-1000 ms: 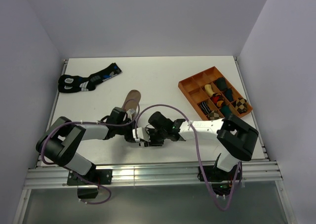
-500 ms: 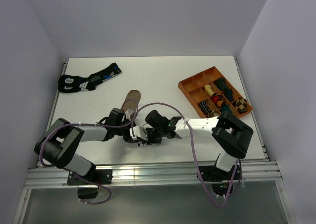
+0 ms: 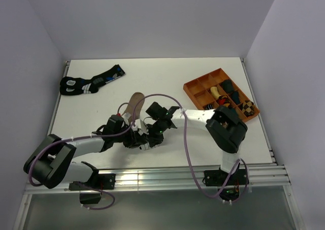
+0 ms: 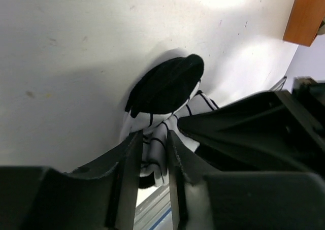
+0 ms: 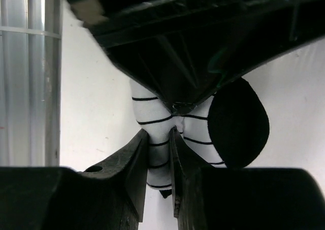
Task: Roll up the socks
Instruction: Roll the sock at the center of the board.
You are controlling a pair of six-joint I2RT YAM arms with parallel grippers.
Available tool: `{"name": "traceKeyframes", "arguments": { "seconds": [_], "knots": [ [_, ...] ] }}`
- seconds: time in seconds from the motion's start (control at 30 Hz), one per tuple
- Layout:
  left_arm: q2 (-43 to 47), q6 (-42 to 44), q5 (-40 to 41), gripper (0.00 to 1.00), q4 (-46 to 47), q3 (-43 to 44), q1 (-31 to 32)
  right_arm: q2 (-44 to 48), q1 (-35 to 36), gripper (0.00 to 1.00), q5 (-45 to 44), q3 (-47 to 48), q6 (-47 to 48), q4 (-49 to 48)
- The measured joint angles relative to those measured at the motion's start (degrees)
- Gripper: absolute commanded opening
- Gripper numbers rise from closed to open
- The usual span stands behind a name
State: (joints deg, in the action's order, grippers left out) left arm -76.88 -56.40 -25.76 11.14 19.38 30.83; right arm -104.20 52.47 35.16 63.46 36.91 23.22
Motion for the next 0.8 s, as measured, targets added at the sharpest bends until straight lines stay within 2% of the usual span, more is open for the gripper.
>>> {"name": "traceKeyframes", "arguments": {
  "seconds": [0.4, 0.8],
  "knots": [
    [7.56, -1.36, 5.75, 0.47, -0.94, -3.26, 0.00, -8.63, -4.02, 0.16, 8.74, 10.47, -1.31, 11.52],
    [13.18, -1.29, 10.78, 0.53, -1.62, -4.94, 1.22, -16.85, -6.32, 0.16, 14.86, 19.65, -2.54, 21.42]
  ]
}}
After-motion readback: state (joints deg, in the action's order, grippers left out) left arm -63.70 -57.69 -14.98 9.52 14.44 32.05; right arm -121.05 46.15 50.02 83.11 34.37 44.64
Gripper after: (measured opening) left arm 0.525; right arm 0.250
